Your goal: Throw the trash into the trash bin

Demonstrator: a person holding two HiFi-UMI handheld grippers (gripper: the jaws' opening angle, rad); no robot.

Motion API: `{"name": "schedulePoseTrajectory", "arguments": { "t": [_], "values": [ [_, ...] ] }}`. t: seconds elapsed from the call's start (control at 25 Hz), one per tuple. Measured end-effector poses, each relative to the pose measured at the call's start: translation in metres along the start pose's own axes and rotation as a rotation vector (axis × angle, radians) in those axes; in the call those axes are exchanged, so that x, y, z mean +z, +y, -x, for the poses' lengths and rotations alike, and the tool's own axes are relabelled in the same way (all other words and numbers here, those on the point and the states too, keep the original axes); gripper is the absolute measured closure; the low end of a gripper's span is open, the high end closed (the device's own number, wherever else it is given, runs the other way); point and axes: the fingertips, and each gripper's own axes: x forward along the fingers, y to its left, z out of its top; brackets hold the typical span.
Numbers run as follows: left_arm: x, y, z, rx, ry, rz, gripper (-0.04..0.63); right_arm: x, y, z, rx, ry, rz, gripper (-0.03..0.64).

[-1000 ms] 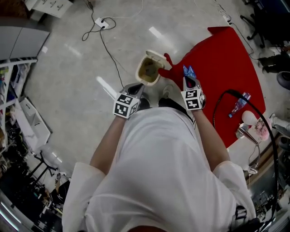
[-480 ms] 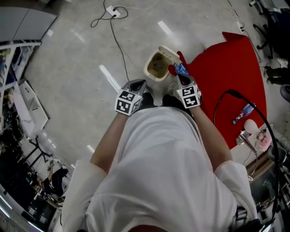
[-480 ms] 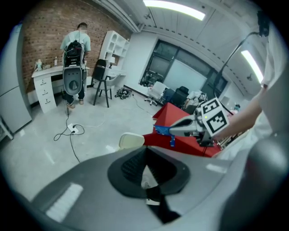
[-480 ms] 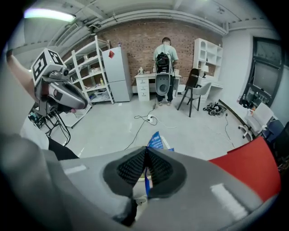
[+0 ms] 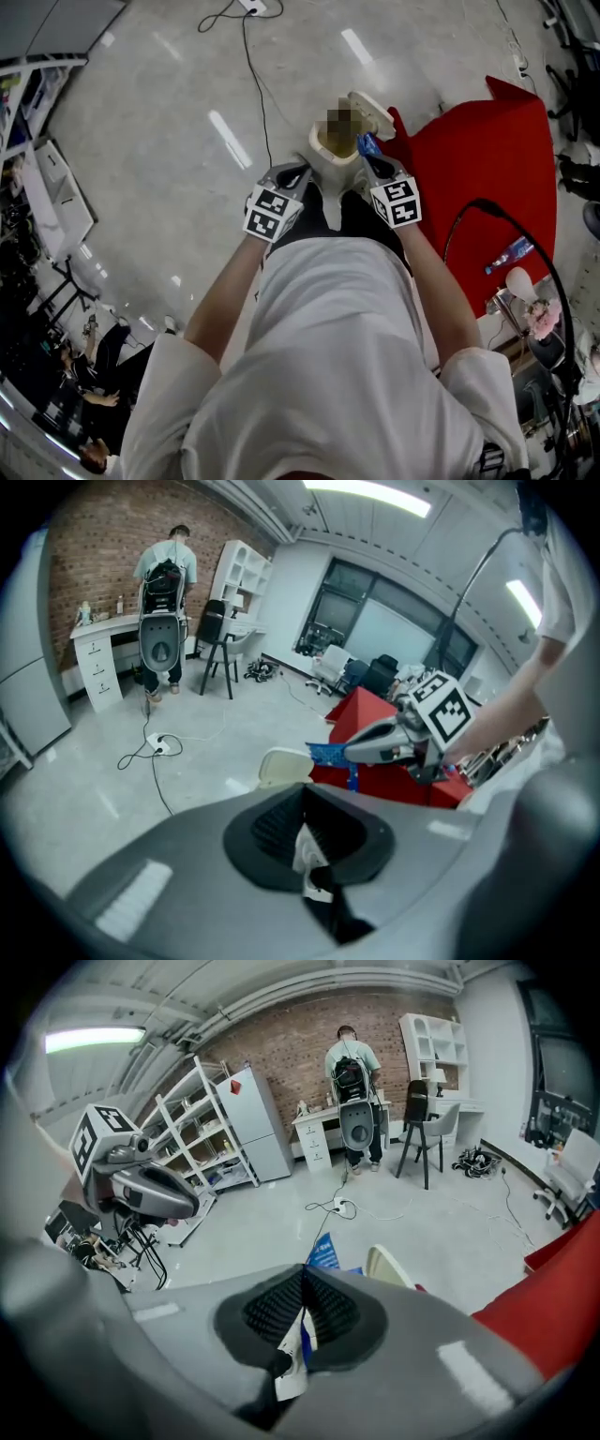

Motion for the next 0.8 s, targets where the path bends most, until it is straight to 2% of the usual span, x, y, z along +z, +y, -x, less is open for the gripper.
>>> {"name": "schedulePoseTrajectory", "arguments": {
  "t": [0.4,0.64,0.8],
  "values": [
    [-0.023,0.03,-0.043,0.021,0.028,0.019,0.591,-0.023,-0.015,-0.065,0.04,0.054,-0.041,0.615],
    [-0.047,0.045,-0.082,0.039,0.029,-0.019,0.591,-0.061,-0.022,-0.11,0.067,0.082,-0.088,0.615],
    [-0.069,0.058,-0.109,0.043,0.045,0.009,0.591,-0.086,-0.03,-0.142,0.078,0.086,-0.119,0.615]
  ]
}}
